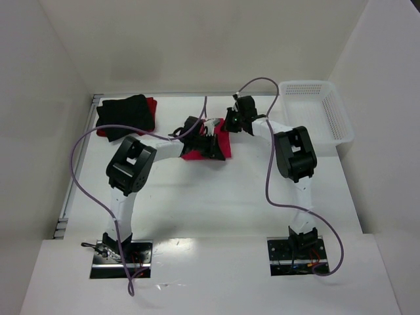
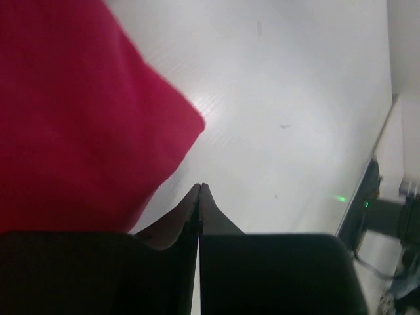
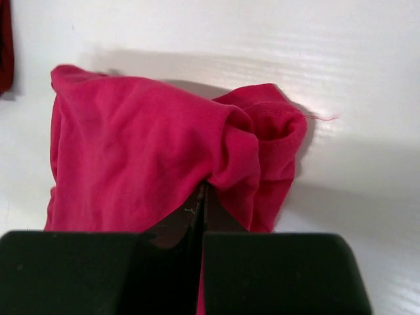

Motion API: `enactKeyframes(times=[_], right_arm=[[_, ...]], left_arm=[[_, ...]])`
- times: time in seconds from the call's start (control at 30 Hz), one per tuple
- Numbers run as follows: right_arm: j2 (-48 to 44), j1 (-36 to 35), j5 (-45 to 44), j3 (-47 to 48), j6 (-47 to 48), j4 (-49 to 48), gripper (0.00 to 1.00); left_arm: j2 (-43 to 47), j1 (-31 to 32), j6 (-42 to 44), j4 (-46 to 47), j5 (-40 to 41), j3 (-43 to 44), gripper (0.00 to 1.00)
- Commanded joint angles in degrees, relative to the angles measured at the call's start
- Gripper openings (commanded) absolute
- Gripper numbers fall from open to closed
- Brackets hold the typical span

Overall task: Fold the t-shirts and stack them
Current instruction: Smooth out wrinkles on the folded tshirt

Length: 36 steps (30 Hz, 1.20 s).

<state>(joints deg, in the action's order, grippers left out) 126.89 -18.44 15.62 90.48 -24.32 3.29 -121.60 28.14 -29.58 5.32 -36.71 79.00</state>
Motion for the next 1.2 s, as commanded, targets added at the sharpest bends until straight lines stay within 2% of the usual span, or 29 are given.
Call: enactKeyframes(times=[0.0,0.1,0.2,0.37,0.6,0.7,0.83,1.0,1.17], right_arm=[[2.2,0.3,0.7,4.5,1.4,-3.0,0.0],[2.7,0.9,-4.1,5.9,2.0,-2.1,0.0],[1.3,0.9,-6.7,5.9,4.4,-1.6,0.0],[0.2,2.5,-5.5,8.8,4.4,1.5,0.0],[-4.7,3.1,-2.5,9.3,2.6,0.4,0.0],[-4.7,3.1,-0.2,10.6,2.6,-0.9,0.0],[-2.3,3.1,6.3,10.6,1.1,-3.0,0.0],[1.4,3.1,15.2,10.6,-2.5,-5.0,0.0],[5.8,3.1,17.2,11.1,-3.8,-5.0,0.0]], left_arm=[[1.4,0.3,-8.4,9.7,8.6,-3.1,0.04],[1.4,0.9,-8.4,7.2,12.6,-4.1,0.03],[2.1,0.9,-9.5,8.2,13.2,-5.8,0.03],[5.4,0.9,-10.1,8.7,8.6,-5.8,0.03],[9.9,0.9,-8.8,5.2,-0.3,0.9,0.05],[10.4,0.9,-6.5,5.2,2.9,0.9,0.07],[6.4,-0.4,-6.5,7.1,4.5,0.9,0.09],[3.4,-0.4,-8.0,13.6,5.1,-2.1,0.06],[2.8,-0.4,-10.1,16.5,9.6,-4.9,0.0]])
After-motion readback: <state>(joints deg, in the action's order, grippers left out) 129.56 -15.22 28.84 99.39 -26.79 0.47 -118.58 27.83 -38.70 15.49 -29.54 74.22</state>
